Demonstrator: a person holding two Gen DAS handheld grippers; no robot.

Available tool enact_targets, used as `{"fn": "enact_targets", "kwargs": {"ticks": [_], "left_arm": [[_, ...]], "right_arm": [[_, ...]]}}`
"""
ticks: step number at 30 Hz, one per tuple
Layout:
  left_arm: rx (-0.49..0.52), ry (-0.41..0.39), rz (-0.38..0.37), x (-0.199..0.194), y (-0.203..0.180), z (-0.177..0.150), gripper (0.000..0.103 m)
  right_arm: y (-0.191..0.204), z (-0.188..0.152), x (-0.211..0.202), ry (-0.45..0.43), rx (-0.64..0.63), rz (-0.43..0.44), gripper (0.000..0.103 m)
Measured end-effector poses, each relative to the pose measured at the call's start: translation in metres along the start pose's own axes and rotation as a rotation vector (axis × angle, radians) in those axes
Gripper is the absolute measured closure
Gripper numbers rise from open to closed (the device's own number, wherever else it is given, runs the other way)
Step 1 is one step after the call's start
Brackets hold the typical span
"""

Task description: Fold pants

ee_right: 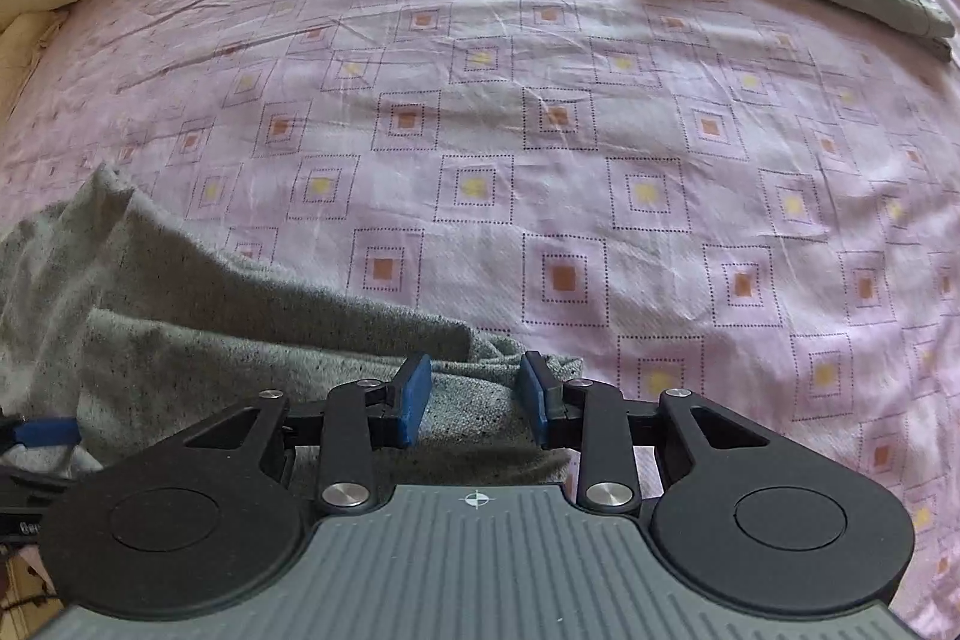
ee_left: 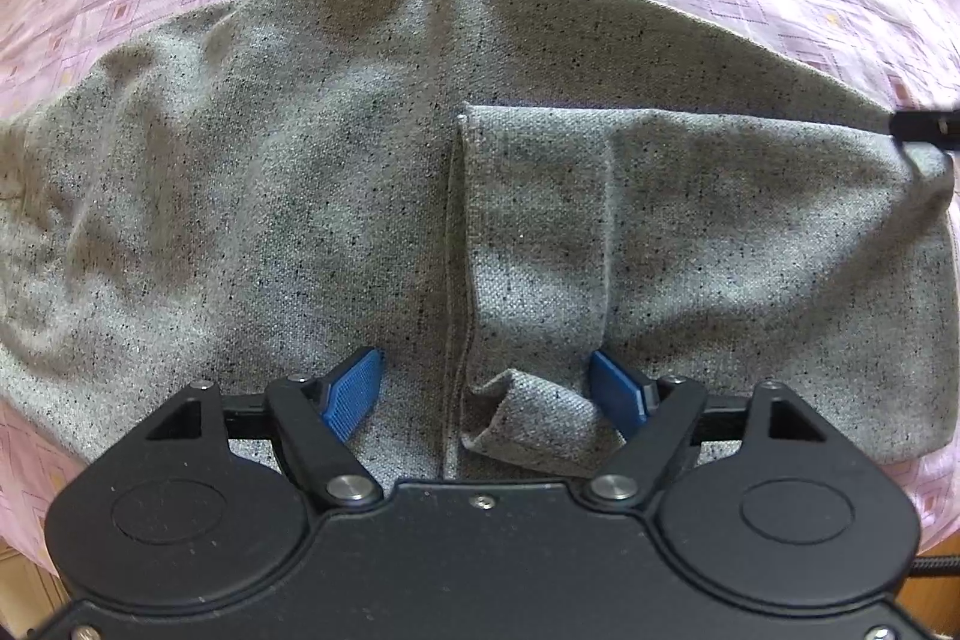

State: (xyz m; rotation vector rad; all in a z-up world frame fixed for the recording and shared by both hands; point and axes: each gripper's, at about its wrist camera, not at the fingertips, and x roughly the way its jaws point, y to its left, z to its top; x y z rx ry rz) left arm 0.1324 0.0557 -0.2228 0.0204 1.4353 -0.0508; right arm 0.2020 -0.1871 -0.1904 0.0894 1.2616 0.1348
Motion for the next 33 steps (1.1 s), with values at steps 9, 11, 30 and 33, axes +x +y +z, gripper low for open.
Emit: {"fn": "enact_targets", "kwargs": {"ticks": [9,11,30,33], "left_arm": [[-0.005,0.004,0.002,0.001,0.001,0.001,0.022],[-0.008,0.000,0.003,0.002,0.001,0.000,0.022],[-0.005,-0.009,0.001,0.002,0.004,0.003,0.022],[0.003,-0.013,0.006,0.000,0.004,0.003,0.022]], "right_arm": [[0.008,0.003,0.019,0.059,-0.308,-0.169,0.061],[-0.012,0.006,0.020,0.073,-0.221,-0.167,0.058],[-0.023,-0.052,0.010,-0.069,-0.016,-0.068,0.064],[-0.028,-0.048,0.008,-0.088,0.039,-0.053,0.063]]}}
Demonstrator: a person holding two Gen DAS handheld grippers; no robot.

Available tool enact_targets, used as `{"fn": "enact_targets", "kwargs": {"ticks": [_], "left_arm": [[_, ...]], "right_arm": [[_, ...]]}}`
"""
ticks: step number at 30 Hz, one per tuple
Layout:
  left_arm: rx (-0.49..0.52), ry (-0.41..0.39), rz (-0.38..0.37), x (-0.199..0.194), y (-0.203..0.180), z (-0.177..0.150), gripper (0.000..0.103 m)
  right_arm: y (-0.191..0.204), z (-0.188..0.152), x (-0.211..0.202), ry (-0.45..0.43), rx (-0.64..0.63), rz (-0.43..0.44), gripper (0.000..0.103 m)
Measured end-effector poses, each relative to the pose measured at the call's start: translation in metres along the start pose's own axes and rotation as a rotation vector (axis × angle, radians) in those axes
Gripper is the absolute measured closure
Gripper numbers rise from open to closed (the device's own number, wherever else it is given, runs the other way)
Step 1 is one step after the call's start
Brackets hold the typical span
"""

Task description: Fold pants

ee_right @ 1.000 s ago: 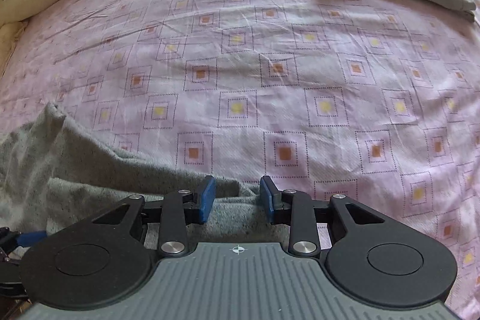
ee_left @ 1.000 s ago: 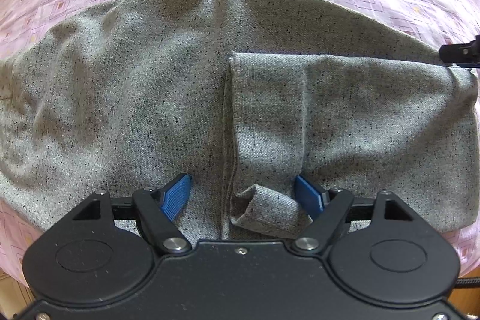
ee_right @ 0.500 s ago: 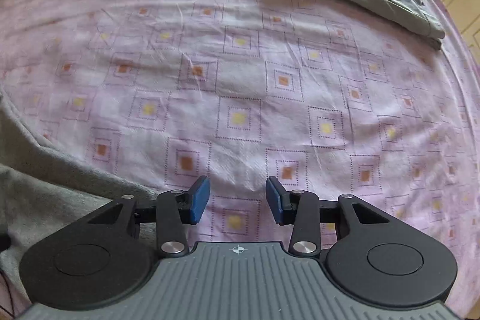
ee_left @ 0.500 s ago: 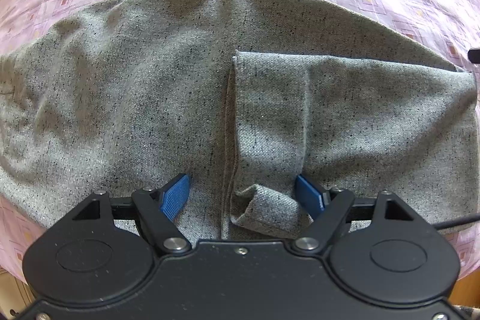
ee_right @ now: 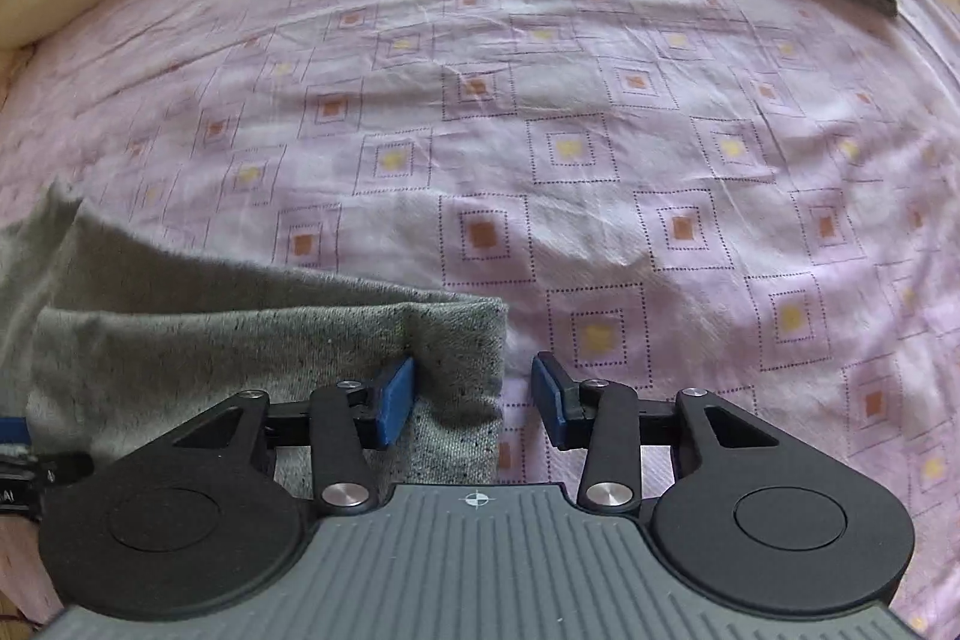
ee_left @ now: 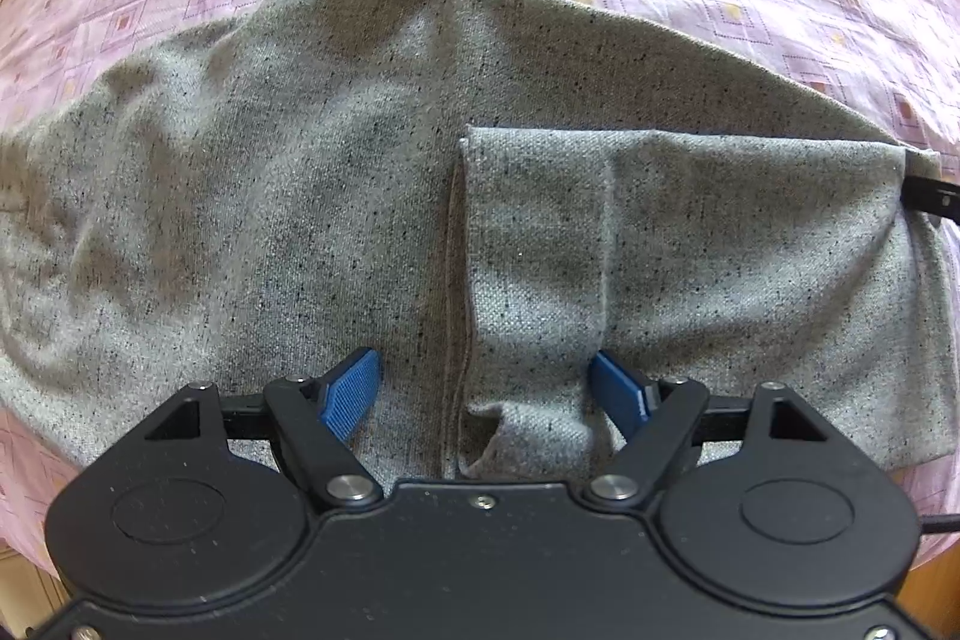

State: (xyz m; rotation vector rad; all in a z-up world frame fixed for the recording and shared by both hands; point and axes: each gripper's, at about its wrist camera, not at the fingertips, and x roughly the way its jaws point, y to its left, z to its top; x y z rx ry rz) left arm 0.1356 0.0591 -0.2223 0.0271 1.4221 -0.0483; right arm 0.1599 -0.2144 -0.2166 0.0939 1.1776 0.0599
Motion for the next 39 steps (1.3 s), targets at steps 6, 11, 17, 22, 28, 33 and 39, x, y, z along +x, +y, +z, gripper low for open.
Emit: {"fn": "enact_targets", "kwargs": {"ticks": [6,11,17,22,28,33,39], "left_arm": [[0.011,-0.024,-0.008,-0.009,0.009,-0.015,0.022],[-0.001,-0.034,-0.005,-0.016,0.038,-0.029,0.022],[0.012,-0.051,-0.019,-0.028,0.092,-0.041,0.028],[0.011,-0.098,-0.011,-0.044,0.152,-0.048,0.028],[-0.088,-0.123,-0.002,-0.053,0.242,-0.047,0.028],[-0.144,-0.163,0.046,-0.055,0.302,-0.043,0.028],[-0.158,-0.159,0.012,-0.045,0.340,-0.034,0.028]], "right_arm": [[-0.005,-0.032,-0.020,0.016,0.003,-0.017,0.064],[-0.019,-0.056,-0.035,0.035,0.076,-0.116,0.064],[0.013,-0.053,-0.071,-0.081,0.149,-0.131,0.066],[0.094,-0.060,-0.083,-0.124,0.117,-0.043,0.066],[0.207,-0.077,-0.057,-0.064,-0.031,0.104,0.072],[0.271,-0.089,-0.028,0.014,-0.096,0.122,0.079],[0.286,-0.099,-0.001,0.096,-0.023,0.041,0.094]]}}
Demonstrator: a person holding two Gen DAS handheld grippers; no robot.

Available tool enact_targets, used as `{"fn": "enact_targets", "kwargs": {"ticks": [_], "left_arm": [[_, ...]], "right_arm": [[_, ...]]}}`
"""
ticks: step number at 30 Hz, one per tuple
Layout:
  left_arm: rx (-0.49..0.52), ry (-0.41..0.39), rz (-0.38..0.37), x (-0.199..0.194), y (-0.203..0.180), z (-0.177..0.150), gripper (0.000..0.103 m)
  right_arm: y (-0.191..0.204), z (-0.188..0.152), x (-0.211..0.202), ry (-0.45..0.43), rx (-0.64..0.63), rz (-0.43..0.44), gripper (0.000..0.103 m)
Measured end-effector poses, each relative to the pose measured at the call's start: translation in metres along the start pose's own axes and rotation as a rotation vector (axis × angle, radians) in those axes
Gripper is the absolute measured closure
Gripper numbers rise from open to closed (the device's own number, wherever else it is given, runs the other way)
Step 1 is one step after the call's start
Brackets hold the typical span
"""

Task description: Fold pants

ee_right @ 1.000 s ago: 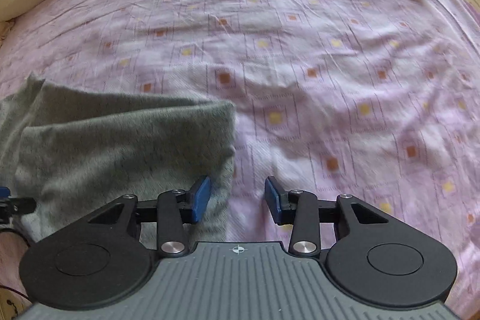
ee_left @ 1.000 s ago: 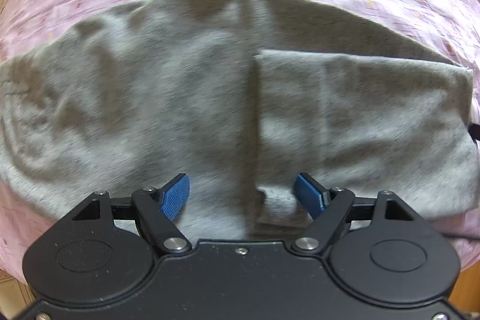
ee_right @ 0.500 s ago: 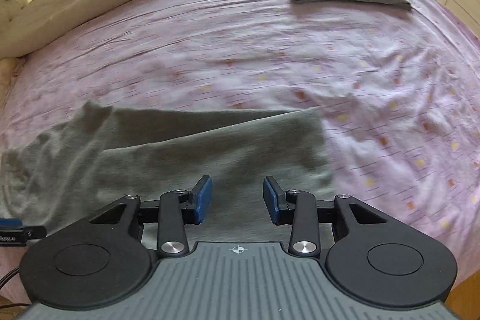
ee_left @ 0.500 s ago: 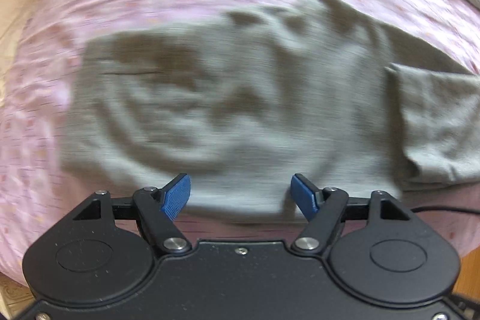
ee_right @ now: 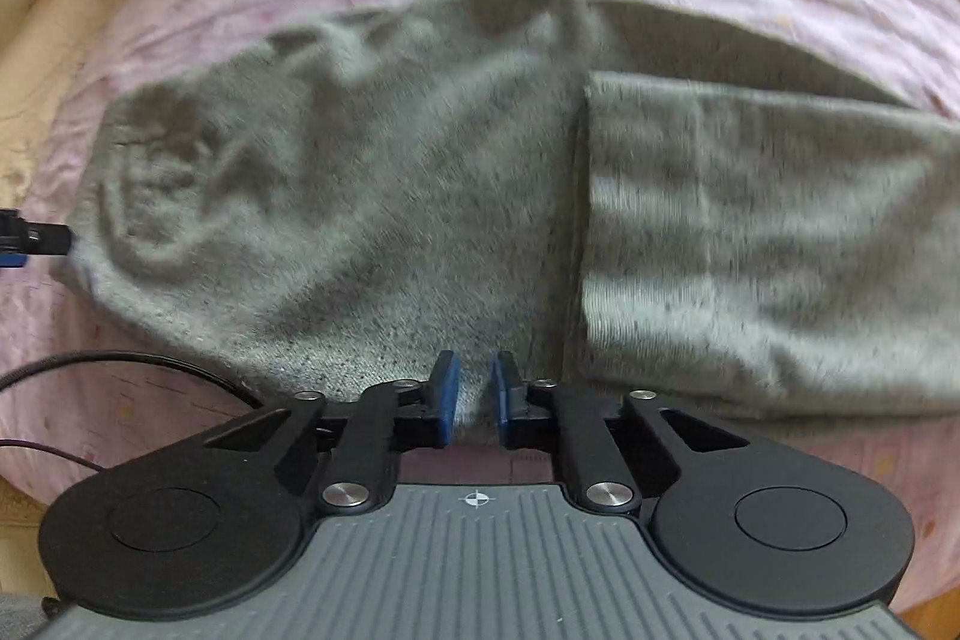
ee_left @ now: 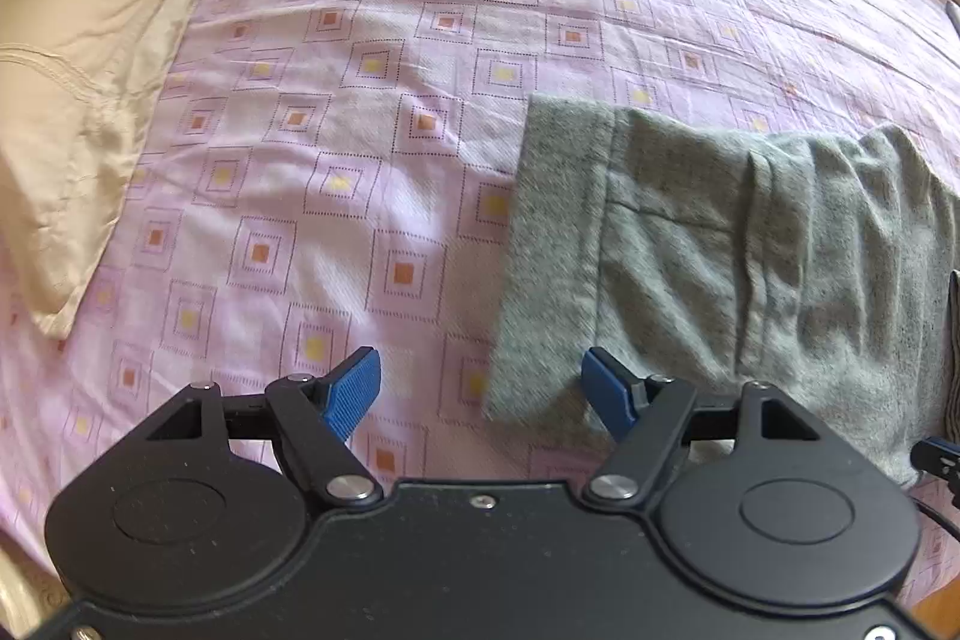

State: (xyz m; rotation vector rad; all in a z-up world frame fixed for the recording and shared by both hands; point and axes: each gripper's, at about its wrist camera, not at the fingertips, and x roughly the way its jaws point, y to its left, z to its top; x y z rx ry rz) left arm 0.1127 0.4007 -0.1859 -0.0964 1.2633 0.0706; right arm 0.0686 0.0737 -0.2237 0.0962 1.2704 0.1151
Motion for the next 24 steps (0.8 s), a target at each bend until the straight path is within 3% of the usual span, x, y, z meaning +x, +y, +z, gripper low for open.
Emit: {"fn": "enact_targets", "kwargs": {"ticks": [5,8,11,12,16,17,18,19,21,24], "left_arm": [[0.023,0.036,-0.082,0.023,0.006,0.008,0.026],[0.008,0.061,-0.132,0.037,0.006,0.009,0.015],[-0.068,0.108,-0.193,0.052,0.011,0.008,0.001],[-0.084,0.118,-0.204,0.056,0.010,0.008,0.000],[-0.040,0.078,-0.154,0.054,-0.007,0.004,0.001],[-0.035,0.072,-0.162,0.052,-0.011,0.005,0.008],[-0.027,0.055,-0.176,0.047,-0.013,0.005,0.030],[-0.013,0.046,-0.217,0.041,-0.016,0.006,0.043],[0.008,0.038,-0.209,0.028,-0.022,0.008,0.070],[0.024,-0.013,-0.222,0.004,-0.022,0.008,0.080]], "right_arm": [[0.001,0.000,0.006,0.011,0.062,-0.020,0.096],[0.001,0.001,0.007,0.018,0.075,-0.024,0.096],[-0.002,0.001,0.005,0.023,0.071,-0.032,0.096],[-0.001,0.002,0.005,0.025,0.068,-0.038,0.096],[0.003,0.005,0.008,0.028,0.066,-0.058,0.096],[0.005,0.005,0.008,0.026,0.069,-0.062,0.095],[0.006,0.005,0.009,0.023,0.072,-0.066,0.095],[0.007,0.004,0.009,0.020,0.072,-0.067,0.095],[0.010,0.002,0.005,0.013,0.071,-0.073,0.095],[0.009,-0.006,-0.003,-0.020,0.074,-0.091,0.095]]}}
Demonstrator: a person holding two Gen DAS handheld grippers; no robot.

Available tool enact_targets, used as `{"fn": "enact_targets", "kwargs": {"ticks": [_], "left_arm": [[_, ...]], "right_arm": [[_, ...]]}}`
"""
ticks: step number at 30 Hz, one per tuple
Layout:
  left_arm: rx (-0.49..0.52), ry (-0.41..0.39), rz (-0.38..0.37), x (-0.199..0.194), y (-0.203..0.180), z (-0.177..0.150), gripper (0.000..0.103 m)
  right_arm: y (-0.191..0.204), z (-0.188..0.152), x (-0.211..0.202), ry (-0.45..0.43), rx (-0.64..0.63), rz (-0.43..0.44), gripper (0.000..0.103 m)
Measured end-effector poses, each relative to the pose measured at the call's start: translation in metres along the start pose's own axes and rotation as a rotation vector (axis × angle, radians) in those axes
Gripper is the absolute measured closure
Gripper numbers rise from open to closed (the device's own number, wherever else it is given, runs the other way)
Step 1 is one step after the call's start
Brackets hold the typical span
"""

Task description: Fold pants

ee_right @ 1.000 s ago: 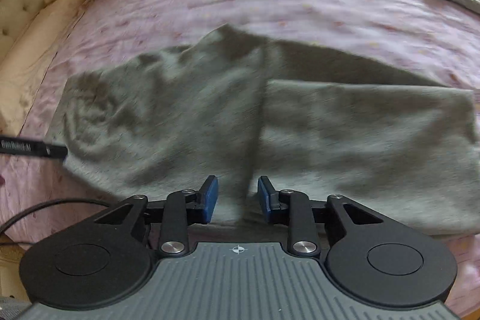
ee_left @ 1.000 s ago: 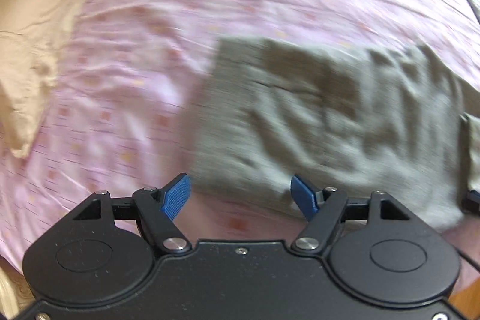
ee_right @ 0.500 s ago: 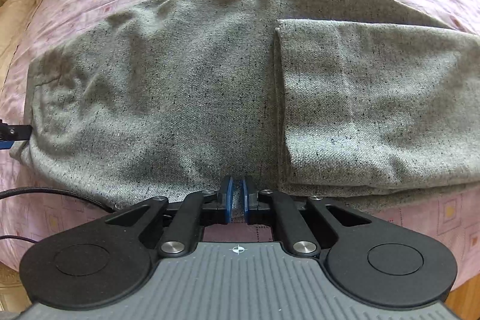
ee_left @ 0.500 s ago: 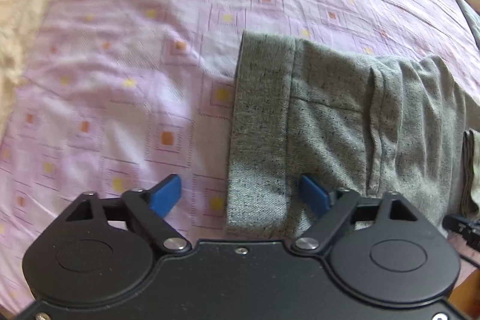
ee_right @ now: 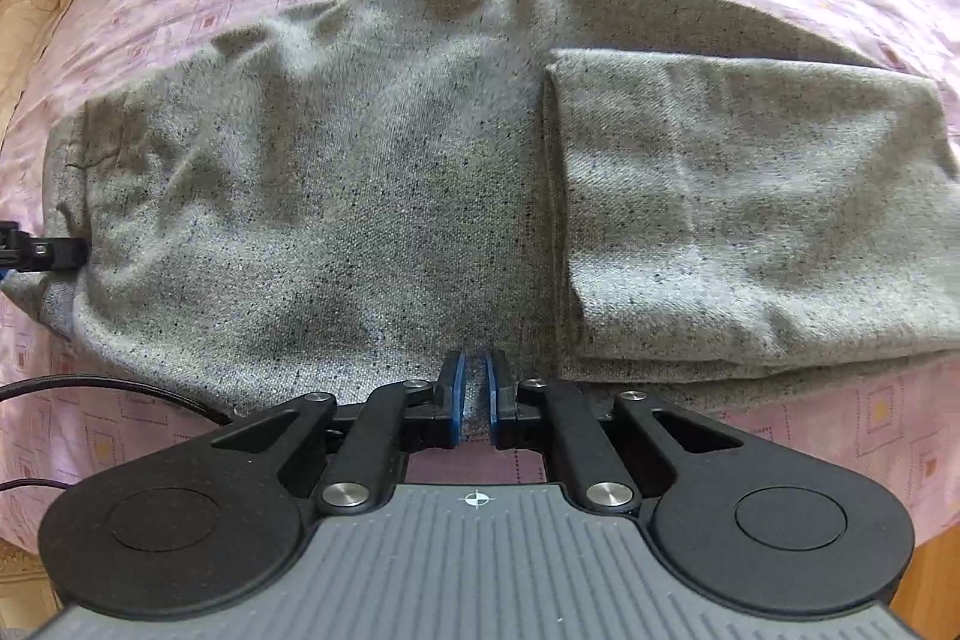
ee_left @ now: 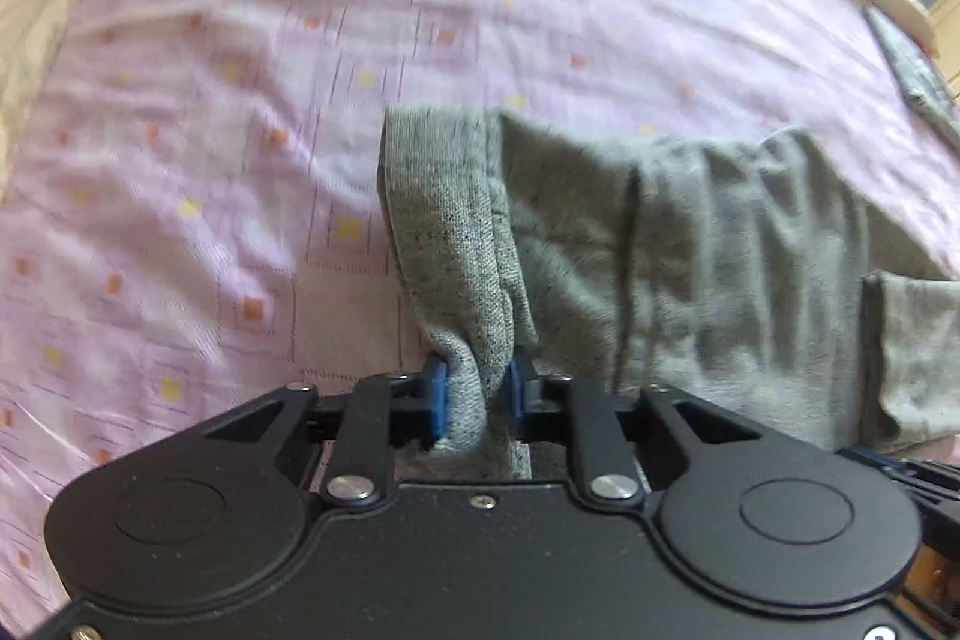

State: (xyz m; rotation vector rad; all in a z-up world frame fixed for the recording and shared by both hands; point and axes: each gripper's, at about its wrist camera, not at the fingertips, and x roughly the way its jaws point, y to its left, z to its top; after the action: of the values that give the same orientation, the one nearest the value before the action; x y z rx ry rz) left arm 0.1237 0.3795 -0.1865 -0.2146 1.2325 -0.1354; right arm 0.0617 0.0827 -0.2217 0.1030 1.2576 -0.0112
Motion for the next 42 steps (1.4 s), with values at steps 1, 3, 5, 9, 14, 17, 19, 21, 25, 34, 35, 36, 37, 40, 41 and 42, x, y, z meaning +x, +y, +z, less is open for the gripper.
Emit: {"fn": "enact_targets", "kwargs": {"ticks": [1,3,5,9,14,17,19,21,25,34,35,36,37,40,41,42], "left_arm": [[-0.009,-0.013,-0.016,-0.009,0.001,0.001,0.081],[-0.014,-0.034,-0.039,-0.025,0.000,0.003,0.082],[-0.008,-0.056,-0.047,-0.037,-0.005,0.005,0.082],[0.047,-0.110,-0.025,-0.056,-0.029,0.007,0.082],[0.092,-0.185,-0.012,-0.083,-0.066,0.005,0.083],[0.099,-0.218,0.002,-0.098,-0.092,0.005,0.083],[0.106,-0.237,0.028,-0.104,-0.111,0.004,0.083],[0.119,-0.250,0.057,-0.108,-0.132,0.003,0.083],[0.156,-0.274,0.085,-0.118,-0.181,-0.002,0.083],[0.332,-0.281,0.019,-0.085,-0.334,-0.021,0.084],[0.339,-0.273,-0.011,-0.074,-0.350,-0.024,0.091],[0.351,-0.253,-0.037,-0.063,-0.368,-0.026,0.089],[0.363,-0.228,-0.041,-0.051,-0.386,-0.029,0.087],[0.401,-0.179,-0.028,-0.028,-0.421,-0.038,0.078],[0.409,-0.165,-0.018,-0.026,-0.426,-0.041,0.078],[0.410,-0.161,-0.007,-0.024,-0.426,-0.045,0.078]], "right_arm": [[0.001,-0.002,0.000,0.001,-0.001,-0.004,0.095],[0.001,-0.006,0.005,0.024,-0.005,-0.001,0.096],[0.004,-0.009,0.008,0.005,-0.028,-0.007,0.096],[0.007,-0.012,0.008,-0.025,-0.034,0.002,0.098],[0.001,-0.020,0.005,-0.043,-0.060,0.063,0.099],[-0.005,-0.022,0.004,-0.010,-0.113,0.134,0.100],[-0.007,-0.028,0.010,0.098,-0.177,0.209,0.102],[-0.012,-0.038,0.001,0.071,-0.252,0.236,0.102],[-0.043,-0.044,-0.017,0.074,-0.320,0.308,0.102],[-0.168,-0.040,-0.056,0.013,-0.221,0.269,0.101],[-0.181,-0.040,-0.058,0.005,-0.201,0.263,0.100],[-0.192,-0.040,-0.061,-0.004,-0.181,0.256,0.100],[-0.202,-0.039,-0.063,-0.009,-0.165,0.252,0.100],[-0.227,-0.034,-0.067,-0.019,-0.108,0.228,0.099],[-0.235,-0.033,-0.069,-0.019,-0.090,0.222,0.099],[-0.242,-0.031,-0.071,-0.023,-0.072,0.218,0.098]]}}
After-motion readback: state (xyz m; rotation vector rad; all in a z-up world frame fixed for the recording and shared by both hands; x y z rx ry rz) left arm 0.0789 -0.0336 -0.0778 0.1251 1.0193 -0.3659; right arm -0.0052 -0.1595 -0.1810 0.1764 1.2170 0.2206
